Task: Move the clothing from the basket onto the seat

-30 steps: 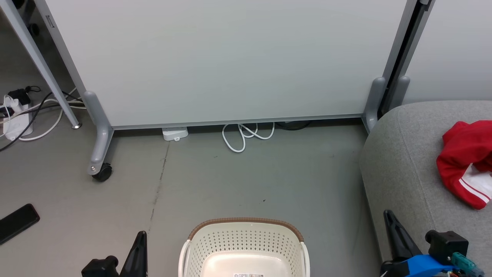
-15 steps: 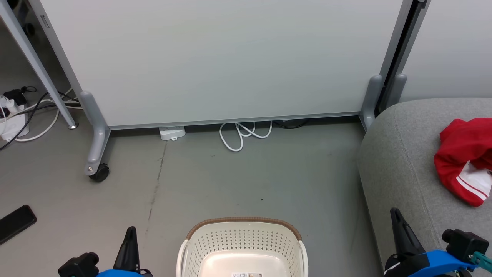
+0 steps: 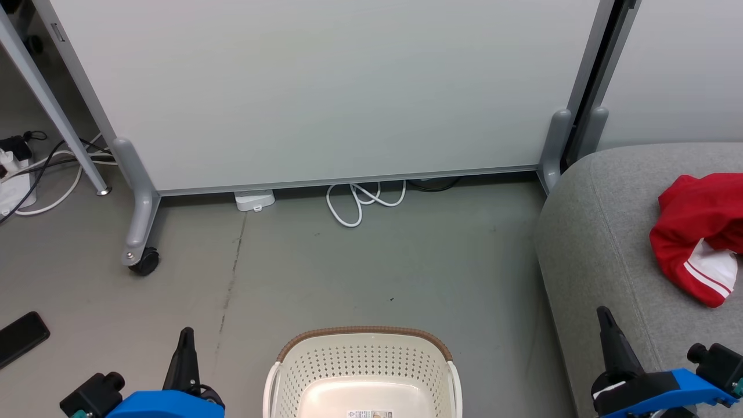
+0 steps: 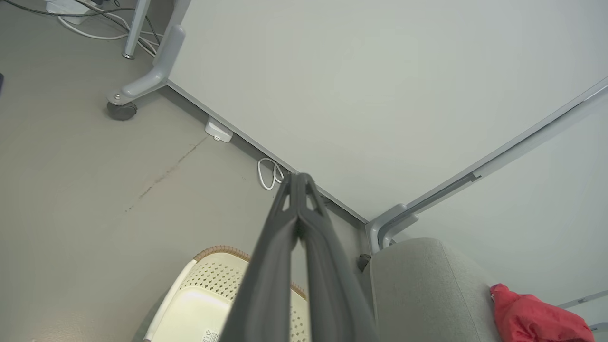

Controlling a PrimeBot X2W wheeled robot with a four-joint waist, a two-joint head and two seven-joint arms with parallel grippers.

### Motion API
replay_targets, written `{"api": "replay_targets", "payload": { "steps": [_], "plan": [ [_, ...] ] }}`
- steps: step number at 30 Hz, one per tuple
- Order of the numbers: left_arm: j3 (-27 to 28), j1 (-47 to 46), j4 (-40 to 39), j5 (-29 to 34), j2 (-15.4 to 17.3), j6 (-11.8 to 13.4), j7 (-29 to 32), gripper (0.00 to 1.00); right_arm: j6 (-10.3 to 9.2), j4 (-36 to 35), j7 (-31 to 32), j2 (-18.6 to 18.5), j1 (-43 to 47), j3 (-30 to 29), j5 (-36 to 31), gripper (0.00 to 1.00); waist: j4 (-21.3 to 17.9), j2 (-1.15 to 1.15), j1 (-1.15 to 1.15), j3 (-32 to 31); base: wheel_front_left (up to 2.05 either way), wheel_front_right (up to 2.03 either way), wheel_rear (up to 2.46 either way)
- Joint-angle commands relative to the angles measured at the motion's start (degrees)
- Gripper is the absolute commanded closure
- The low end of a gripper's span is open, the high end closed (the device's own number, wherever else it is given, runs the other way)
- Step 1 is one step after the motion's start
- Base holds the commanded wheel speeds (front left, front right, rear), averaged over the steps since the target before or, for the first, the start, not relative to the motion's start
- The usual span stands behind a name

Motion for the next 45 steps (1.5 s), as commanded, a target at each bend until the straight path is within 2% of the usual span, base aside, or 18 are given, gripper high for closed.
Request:
{"api": "replay_targets", "payload": {
  "steps": [1, 22, 45],
  "plan": [
    [0.6, -2.0, -1.1, -1.8, 0.1, -0.2, 0.6, 1.00, 0.02, -1.0, 0.3, -0.2, -2.0, -0.2, 1.9, 1.00, -0.1, 0.00, 0.00, 0.0, 0.00, 0.00, 0.00],
    [2.6, -3.3, -3.3, -15.8, -0.2, -0.2, 4.5, 1.00, 0.02, -1.6, 3.3, -0.2, -3.1, -1.0, 16.9, 1.00, -0.9, 0.00, -0.01, 0.4, 0.00, 0.00, 0.00],
    [4.5, -4.4, -5.2, -28.3, -0.5, -0.4, 8.0, 1.00, 0.03, -2.1, 6.0, -0.2, -4.1, -1.7, 30.2, 1.00, -1.9, 0.00, -0.01, 0.8, 0.00, 0.00, 0.00]
  ]
}}
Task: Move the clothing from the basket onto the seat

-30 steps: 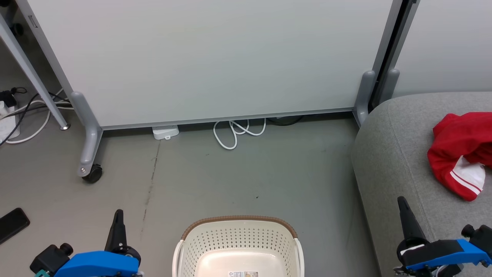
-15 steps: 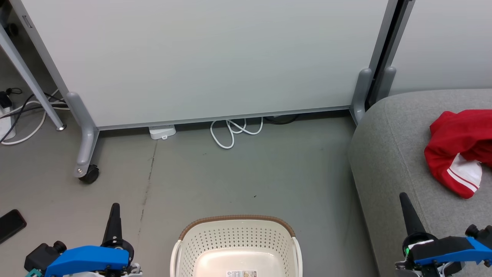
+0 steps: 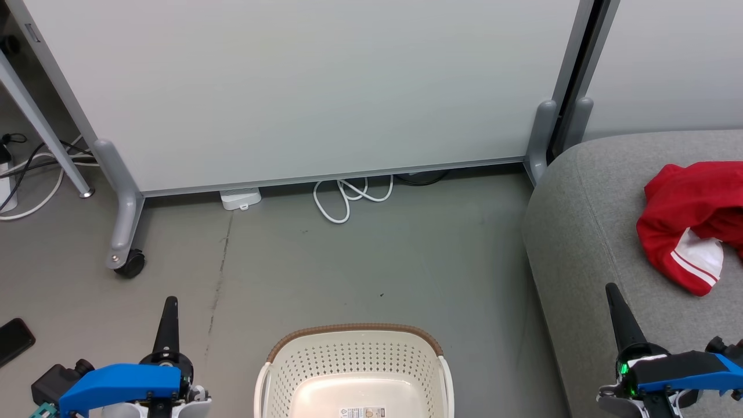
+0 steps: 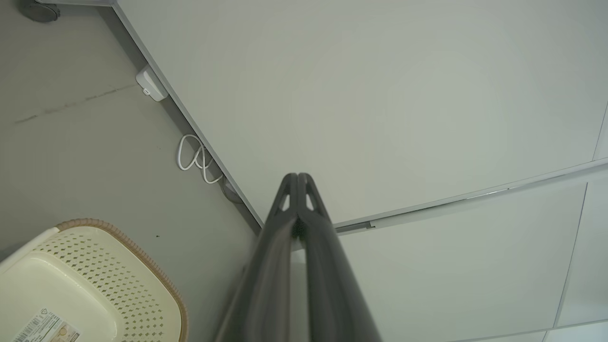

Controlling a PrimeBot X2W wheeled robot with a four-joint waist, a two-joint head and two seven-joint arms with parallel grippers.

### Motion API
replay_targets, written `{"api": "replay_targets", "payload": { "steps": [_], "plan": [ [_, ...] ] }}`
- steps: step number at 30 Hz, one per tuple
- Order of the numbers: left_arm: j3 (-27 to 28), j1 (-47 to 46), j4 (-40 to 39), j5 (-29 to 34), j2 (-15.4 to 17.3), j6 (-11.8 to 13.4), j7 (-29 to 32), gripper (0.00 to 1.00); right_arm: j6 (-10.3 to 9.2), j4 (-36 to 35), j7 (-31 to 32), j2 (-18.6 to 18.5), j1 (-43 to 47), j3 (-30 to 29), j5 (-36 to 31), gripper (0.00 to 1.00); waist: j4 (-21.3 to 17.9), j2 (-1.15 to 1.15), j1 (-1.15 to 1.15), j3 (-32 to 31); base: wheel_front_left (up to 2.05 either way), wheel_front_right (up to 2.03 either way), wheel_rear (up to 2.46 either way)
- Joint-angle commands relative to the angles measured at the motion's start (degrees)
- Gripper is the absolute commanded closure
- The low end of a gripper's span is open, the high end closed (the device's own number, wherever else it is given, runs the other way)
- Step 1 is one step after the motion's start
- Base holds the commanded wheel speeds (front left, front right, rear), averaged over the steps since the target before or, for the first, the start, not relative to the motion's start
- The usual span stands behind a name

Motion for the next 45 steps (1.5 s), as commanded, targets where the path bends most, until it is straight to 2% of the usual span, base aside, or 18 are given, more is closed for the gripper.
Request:
{"api": "replay_targets", "payload": {
  "steps": [1, 45],
  "plan": [
    [0.5, -1.3, -0.8, -1.4, 0.1, -0.4, 0.5, 1.00, 0.03, -0.6, 0.4, -0.2, -1.3, -0.2, 1.7, 1.00, -0.1, 0.00, 0.00, 0.0, 0.00, 0.00, 0.00],
    [3.0, -2.8, -3.4, -19.1, -0.4, -0.5, 5.4, 1.00, 0.04, -1.2, 4.1, -0.3, -2.6, -1.2, 20.4, 1.00, -1.9, 0.00, 0.00, 0.8, 0.00, 0.00, 0.00]
  ]
}}
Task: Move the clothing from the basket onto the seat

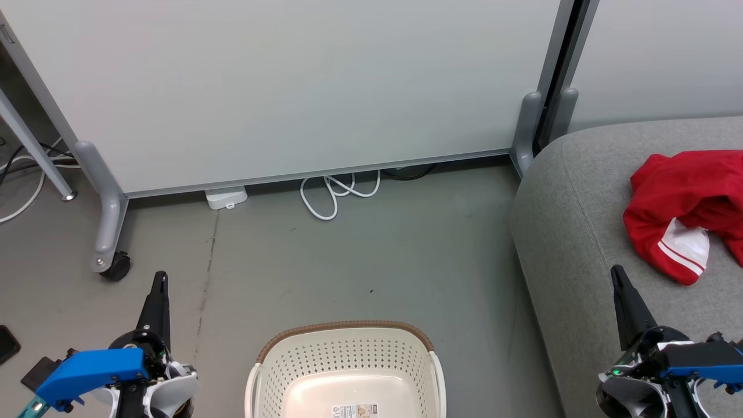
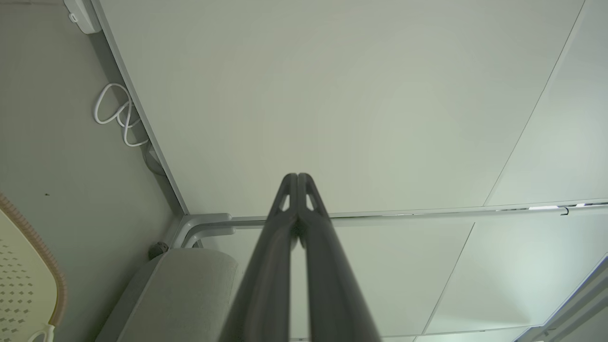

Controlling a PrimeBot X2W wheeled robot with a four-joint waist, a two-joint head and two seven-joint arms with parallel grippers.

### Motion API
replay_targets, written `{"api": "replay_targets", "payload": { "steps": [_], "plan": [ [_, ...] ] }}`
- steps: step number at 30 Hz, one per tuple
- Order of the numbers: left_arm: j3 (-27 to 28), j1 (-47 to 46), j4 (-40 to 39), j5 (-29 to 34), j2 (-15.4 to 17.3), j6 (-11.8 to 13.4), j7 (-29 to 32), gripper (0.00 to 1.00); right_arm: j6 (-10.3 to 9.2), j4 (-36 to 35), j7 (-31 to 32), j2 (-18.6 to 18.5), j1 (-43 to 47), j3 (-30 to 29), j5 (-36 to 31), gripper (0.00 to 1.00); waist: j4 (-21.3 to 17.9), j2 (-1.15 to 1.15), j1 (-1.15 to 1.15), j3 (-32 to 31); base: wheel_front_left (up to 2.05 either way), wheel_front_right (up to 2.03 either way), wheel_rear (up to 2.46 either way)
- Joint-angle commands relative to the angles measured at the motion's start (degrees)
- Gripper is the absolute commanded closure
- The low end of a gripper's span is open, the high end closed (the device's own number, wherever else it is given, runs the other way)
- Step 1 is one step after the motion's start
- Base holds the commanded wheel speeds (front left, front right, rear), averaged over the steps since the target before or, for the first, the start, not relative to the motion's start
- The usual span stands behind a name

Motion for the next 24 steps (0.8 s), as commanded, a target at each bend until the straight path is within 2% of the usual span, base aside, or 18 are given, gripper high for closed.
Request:
{"api": "replay_targets", "payload": {
  "steps": [1, 24],
  "plan": [
    [0.3, -0.8, -0.4, -1.0, -0.1, -0.5, 0.3, 1.00, 0.04, -0.2, 0.2, -0.2, -0.8, -0.2, 1.0, 1.00, -0.1, 0.00, 0.00, 0.0, 0.00, 0.00, 0.00],
    [0.3, -0.8, -0.4, -1.3, -0.1, -0.5, 0.5, 1.00, 0.04, -0.2, 0.4, -0.2, -0.7, -0.2, 1.4, 1.00, -0.1, 0.00, 0.00, 0.1, 0.00, 0.00, 0.00]
  ]
}}
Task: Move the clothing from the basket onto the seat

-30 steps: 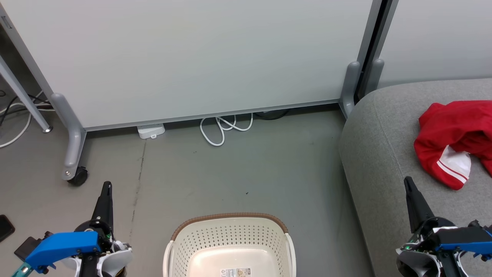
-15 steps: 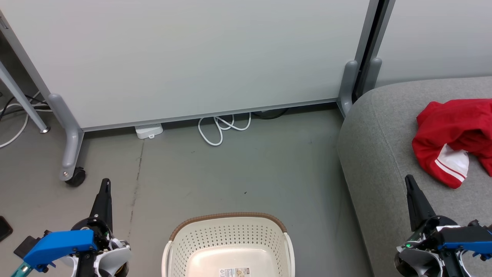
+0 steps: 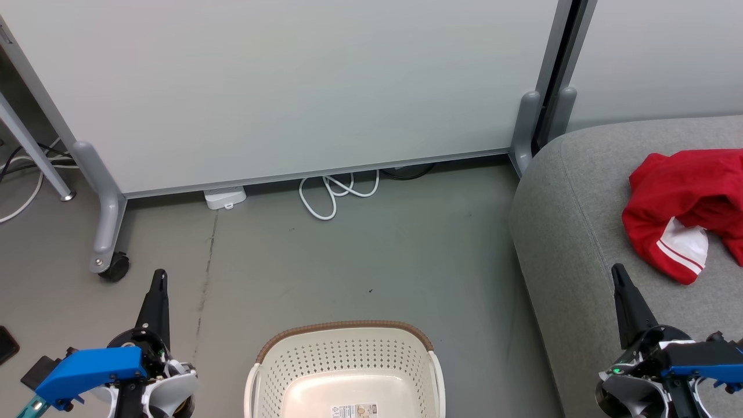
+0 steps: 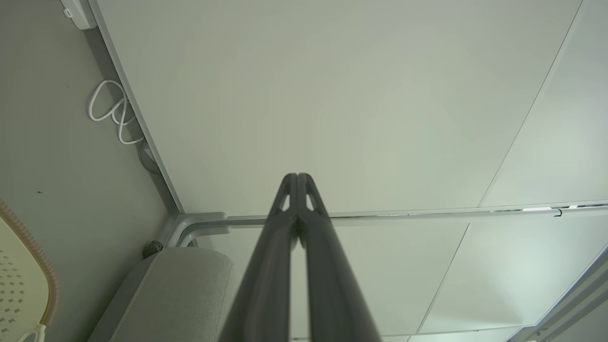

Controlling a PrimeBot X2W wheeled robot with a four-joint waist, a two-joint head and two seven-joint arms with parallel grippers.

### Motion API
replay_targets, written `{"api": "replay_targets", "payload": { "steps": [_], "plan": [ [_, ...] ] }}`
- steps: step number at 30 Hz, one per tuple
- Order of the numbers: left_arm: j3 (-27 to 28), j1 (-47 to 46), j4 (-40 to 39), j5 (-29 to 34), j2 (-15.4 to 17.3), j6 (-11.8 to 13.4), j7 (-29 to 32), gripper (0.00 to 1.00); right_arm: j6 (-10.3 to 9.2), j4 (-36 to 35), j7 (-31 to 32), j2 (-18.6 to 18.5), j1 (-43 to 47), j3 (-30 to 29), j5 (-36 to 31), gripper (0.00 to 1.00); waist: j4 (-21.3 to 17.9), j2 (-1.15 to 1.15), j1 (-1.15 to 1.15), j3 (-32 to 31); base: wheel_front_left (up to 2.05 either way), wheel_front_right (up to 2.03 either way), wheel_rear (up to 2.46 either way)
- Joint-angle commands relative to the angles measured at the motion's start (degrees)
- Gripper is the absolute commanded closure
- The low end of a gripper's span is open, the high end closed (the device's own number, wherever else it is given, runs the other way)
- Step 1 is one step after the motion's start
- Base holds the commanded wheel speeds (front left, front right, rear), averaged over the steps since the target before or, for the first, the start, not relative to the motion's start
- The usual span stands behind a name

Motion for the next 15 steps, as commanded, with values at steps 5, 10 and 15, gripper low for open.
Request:
{"api": "replay_targets", "payload": {
  "steps": [5, 10, 15],
  "plan": [
    [0.1, -0.5, -0.2, -0.1, -0.1, -0.5, 0.2, 1.00, 0.04, -0.2, 0.2, -0.2, -0.6, -0.1, 0.2, 1.00, 0.0, 0.00, 0.00, 0.0, 0.00, 0.00, 0.00],
    [0.1, -0.5, -0.2, -0.1, -0.1, -0.5, 0.2, 1.00, 0.04, -0.2, 0.2, -0.2, -0.6, -0.1, 0.2, 1.00, 0.0, 0.00, 0.00, 0.0, 0.00, 0.00, 0.00],
    [0.1, -0.5, -0.2, -0.1, -0.1, -0.5, 0.2, 1.00, 0.04, -0.2, 0.2, -0.2, -0.6, -0.1, 0.2, 1.00, 0.0, 0.00, 0.00, 0.0, 0.00, 0.00, 0.00]
  ]
}}
